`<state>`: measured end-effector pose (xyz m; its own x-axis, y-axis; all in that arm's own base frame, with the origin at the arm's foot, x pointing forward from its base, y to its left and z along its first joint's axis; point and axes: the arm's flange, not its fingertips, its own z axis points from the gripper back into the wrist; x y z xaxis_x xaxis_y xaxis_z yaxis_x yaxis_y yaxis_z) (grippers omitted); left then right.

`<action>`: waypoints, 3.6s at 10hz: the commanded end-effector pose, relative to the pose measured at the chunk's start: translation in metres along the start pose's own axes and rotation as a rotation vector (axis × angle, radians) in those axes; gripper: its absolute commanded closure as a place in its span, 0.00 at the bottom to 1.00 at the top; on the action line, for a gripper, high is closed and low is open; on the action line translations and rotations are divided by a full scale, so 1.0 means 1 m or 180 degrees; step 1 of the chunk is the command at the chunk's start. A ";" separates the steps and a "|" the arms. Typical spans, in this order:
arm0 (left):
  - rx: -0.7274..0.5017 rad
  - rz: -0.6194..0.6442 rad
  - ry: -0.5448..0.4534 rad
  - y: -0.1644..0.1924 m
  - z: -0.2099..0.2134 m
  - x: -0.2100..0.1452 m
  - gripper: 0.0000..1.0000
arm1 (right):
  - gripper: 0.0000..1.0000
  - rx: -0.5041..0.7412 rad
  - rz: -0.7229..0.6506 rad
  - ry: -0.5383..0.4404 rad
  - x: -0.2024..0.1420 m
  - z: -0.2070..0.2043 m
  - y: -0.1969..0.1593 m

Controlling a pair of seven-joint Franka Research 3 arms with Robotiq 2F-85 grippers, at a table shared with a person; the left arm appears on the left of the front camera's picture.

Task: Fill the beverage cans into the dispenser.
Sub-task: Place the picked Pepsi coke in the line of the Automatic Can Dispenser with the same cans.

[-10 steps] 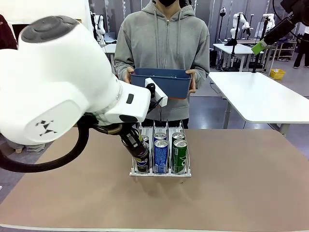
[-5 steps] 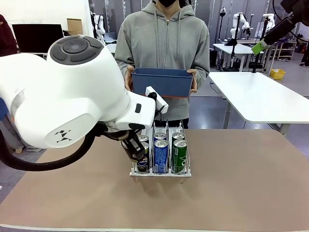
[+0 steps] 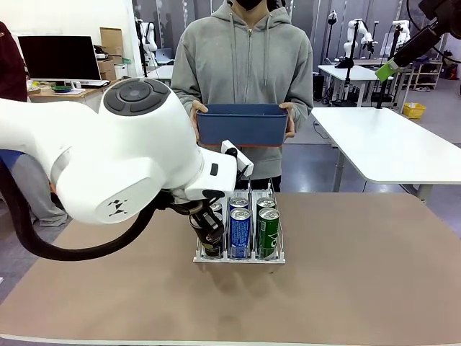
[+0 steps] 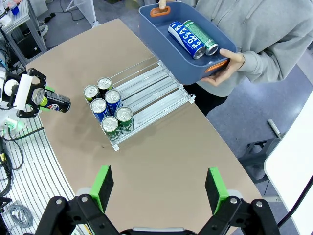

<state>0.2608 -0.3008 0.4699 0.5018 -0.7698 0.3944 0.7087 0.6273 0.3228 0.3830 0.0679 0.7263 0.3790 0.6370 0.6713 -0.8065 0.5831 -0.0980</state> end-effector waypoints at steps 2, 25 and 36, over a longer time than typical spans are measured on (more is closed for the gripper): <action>-0.0032 -0.0061 -0.0008 0.003 -0.024 -0.019 0.99 | 0.00 0.0032 0.0007 -0.0020 -0.001 0.001 0.000; 0.0135 0.0494 0.0381 0.076 -0.123 0.059 0.42 | 0.00 0.0032 0.0007 -0.0020 -0.001 0.001 0.000; -0.0347 0.0778 0.0670 0.083 -0.150 0.062 0.22 | 0.00 0.0032 0.0007 -0.0020 -0.001 0.001 0.000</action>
<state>0.4233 -0.3138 0.3832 0.7514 -0.6123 0.2461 0.5911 0.7903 0.1615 0.3830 0.0679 0.7264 0.3788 0.6370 0.6713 -0.8065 0.5830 -0.0982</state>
